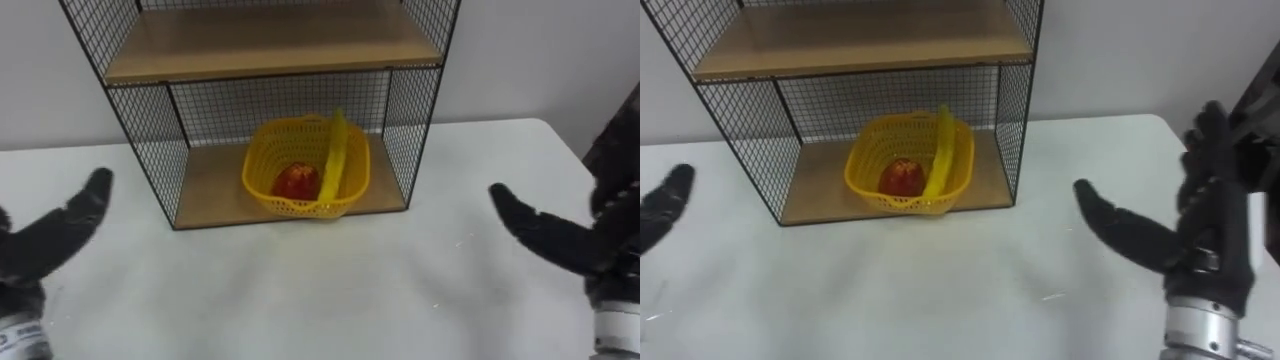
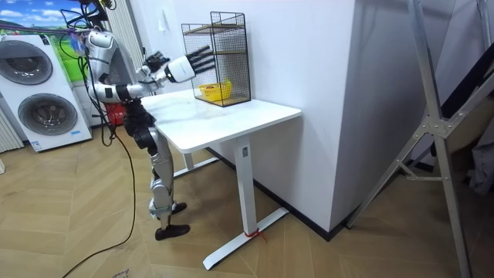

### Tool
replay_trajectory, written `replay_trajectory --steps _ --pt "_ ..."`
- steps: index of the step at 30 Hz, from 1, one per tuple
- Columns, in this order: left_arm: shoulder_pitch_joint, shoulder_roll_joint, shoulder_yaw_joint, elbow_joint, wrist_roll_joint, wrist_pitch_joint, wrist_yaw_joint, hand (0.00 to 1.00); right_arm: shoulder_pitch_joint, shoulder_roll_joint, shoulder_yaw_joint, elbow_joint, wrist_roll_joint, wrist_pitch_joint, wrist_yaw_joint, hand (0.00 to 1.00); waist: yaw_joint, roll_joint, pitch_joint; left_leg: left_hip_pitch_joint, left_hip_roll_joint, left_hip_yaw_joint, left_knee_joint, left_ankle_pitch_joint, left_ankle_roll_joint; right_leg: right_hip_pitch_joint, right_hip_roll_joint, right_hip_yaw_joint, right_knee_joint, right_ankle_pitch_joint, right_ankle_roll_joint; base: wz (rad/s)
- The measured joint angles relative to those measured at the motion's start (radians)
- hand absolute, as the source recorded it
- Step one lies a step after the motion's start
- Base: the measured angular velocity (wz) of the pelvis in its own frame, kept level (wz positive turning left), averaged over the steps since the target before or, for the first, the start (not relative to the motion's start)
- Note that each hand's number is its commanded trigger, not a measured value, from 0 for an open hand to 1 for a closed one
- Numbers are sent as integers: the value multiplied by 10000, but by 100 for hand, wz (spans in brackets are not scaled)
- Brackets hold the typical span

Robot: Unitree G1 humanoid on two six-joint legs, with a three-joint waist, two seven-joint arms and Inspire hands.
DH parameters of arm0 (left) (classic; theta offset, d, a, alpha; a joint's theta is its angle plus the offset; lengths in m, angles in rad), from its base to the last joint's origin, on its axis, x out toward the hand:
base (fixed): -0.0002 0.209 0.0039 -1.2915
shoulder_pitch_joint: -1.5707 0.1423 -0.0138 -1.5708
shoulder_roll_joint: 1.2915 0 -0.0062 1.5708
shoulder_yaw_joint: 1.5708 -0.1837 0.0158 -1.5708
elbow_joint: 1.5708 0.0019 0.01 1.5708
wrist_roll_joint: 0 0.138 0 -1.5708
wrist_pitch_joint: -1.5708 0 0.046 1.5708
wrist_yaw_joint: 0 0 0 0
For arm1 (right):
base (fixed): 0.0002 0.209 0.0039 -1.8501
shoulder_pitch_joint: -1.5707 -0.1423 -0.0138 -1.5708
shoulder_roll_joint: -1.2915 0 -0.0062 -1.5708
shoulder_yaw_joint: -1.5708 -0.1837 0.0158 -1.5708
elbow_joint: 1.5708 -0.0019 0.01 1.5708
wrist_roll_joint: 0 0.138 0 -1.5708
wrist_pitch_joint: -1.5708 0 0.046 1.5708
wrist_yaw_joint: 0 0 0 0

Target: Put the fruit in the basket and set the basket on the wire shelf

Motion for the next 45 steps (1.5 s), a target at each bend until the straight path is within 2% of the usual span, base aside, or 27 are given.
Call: replay_trajectory --steps 1,2,4,5,7,10,12,14,17,19,21,26,28,31,33,37,41,43,45 --pt "-73 92 570 -58 6 -246 534 0 -77 -219 -398 -152 29 -142 -499 0 40 -6 3 5 22 4 3 -5 -7 -25 -25 -1 47 -28 2 0" --pt "-103 157 875 -142 17 -262 814 0 -132 -360 -611 -226 33 -157 -746 0 45 3 0 12 16 5 3 -6 -9 -43 -36 -4 104 -63 8 0" --pt "-201 631 2086 -388 14 -438 1931 0 -324 -989 -1620 -491 23 -336 -1731 0 63 8 7 16 -14 -39 22 -6 -9 -68 -74 -59 252 -164 11 6" --pt "-214 729 2405 -471 22 -460 2204 0 -386 -1148 -1917 -509 11 -400 -1964 0 72 5 7 8 -26 -37 27 -6 -8 -75 -77 -53 254 -171 17 0" --pt "-455 1056 3810 -552 25 -660 3294 0 -890 -1688 -3175 -498 6 -479 -2835 0 71 19 -13 -60 -87 -63 35 -5 -7 -173 -101 -58 338 -214 11 2" --pt "-727 1564 4768 -551 25 -701 4343 0 -1196 -2070 -4193 -466 22 -634 -3841 0 85 -13 -46 -158 -98 -180 100 -5 -6 -207 -171 -172 358 -252 15 13" --pt "-795 2048 5360 -538 -15 -700 5084 0 -1308 -2352 -4708 -459 230 -711 -4605 0 75 -56 -39 -184 -121 -242 184 -4 -5 -214 -172 -253 430 -304 11 10" --pt "-761 2230 5760 -473 -25 -654 5417 0 -1522 -2498 -4971 -121 466 -728 -4925 0 58 -57 -36 -207 -116 -262 212 -29 -17 -221 -212 -257 493 -343 11 4" --pt "-750 2483 6574 61 -532 -472 5793 0 -1502 -2733 -5674 830 1148 -484 -5295 0 19 -60 -37 -405 -112 -331 338 -90 -15 -347 -234 -301 534 -358 11 8" --pt "-557 2806 6948 897 -1252 -194 5823 0 -1447 -2771 -6223 1624 1811 -189 -5524 0 12 -50 -46 -488 -126 -424 416 -127 -10 -416 -287 -377 667 -443 38 11" --pt "-426 2978 7215 1820 -1773 155 5842 0 -1443 -2906 -6493 2132 2521 158 -5630 0 -2 -7 -45 -517 -159 -405 420 -138 4 -525 -328 -380 833 -510 41 0" --pt "-411 3040 7236 3913 -3211 799 5768 0 -1329 -2923 -6673 3913 3379 799 -5740 0 -32 21 -41 -541 -144 -403 414 -153 -13 -570 -327 -316 879 -550 22 -2" --pt "-392 3040 7130 5077 -4065 1133 5454 0 -1312 -2926 -6664 5193 3701 1083 -5707 0 -69 11 -41 -549 -132 -396 407 -153 -18 -575 -320 -327 871 -547 11 0" --pt "-361 3038 6766 6762 -4667 1572 4877 0 -1232 -2927 -6647 7020 4285 1520 -5599 0 -98 17 -42 -544 -134 -396 396 -150 -20 -574 -320 -324 870 -540 -2 0" --pt "-313 3035 6617 7697 -5125 1673 4547 0 -1184 -2927 -6649 8163 4970 1715 -5409 0 -152 0 -49 -548 -129 -396 396 -150 -21 -570 -323 -335 864 -545 3 0" --pt "-120 2957 6266 9611 -5814 1929 3840 0 -1075 -2922 -6598 10299 6133 1925 -5113 0 -332 18 -43 -520 -110 -345 375 -151 -23 -529 -304 -283 833 -545 5 -3" --pt "-122 2949 6005 10926 -5788 1938 3087 0 -916 -2918 -6547 11654 6689 1923 -4767 0 -387 36 -48 -509 -98 -316 381 -155 -22 -524 -302 -253 819 -537 6 -3" --pt "-121 2831 5805 11488 -5792 1942 2700 0 -919 -2865 -6542 12487 7104 1896 -4541 0 -453 37 -49 -511 -101 -317 383 -160 -17 -513 -304 -264 810 -530 12 0" --pt "-111 2453 5324 12088 -5676 2026 2179 0 -930 -2494 -6405 13497 7639 1839 -4176 0 -464 38 -52 -493 -93 -314 367 -159 -18 -483 -299 -254 788 -507 -7 0"
